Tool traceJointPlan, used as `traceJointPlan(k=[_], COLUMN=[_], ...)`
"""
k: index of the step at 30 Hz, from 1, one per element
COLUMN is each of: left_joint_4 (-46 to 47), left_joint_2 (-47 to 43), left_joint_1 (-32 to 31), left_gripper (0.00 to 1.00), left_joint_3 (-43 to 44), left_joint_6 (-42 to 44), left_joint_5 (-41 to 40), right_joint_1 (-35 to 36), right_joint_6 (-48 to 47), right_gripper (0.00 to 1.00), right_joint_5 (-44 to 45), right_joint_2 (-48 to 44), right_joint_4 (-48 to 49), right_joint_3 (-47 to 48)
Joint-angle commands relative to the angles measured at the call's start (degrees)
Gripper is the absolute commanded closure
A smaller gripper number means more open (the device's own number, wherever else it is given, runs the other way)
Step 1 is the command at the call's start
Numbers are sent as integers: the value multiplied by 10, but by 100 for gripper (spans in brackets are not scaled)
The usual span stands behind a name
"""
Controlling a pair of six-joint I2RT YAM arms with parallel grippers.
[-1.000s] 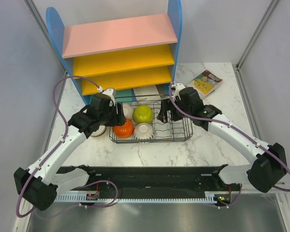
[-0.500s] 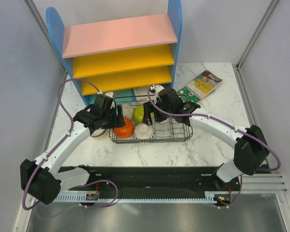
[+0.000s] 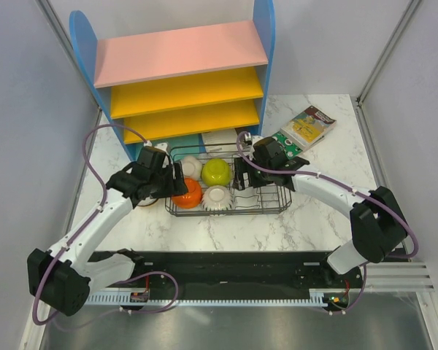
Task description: Unload the bowls from the dish rack
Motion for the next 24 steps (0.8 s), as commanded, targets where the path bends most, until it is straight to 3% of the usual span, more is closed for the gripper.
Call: traceJointPlan(k=[1, 6, 14, 24], left_joint_4=[12, -3, -55, -62], left_joint_2=[12, 25, 17, 76], left_joint_1=[3, 2, 2, -23], left_gripper=[26, 28, 30, 31], left_joint_3=[-2, -7, -9, -1], left_joint_6=[-21, -49, -56, -69], left_joint_5=[49, 67, 47, 5], right_joint_1=[-9, -9, -9, -4], right_joint_6=[10, 23, 59, 76], right_gripper=[13, 16, 22, 24], right_joint_5=[5, -5, -6, 20], right_joint_2=[-12, -18, -45, -88], right_joint_4=[-21, -21, -18, -35], right_joint_3=[-30, -50, -100, -123])
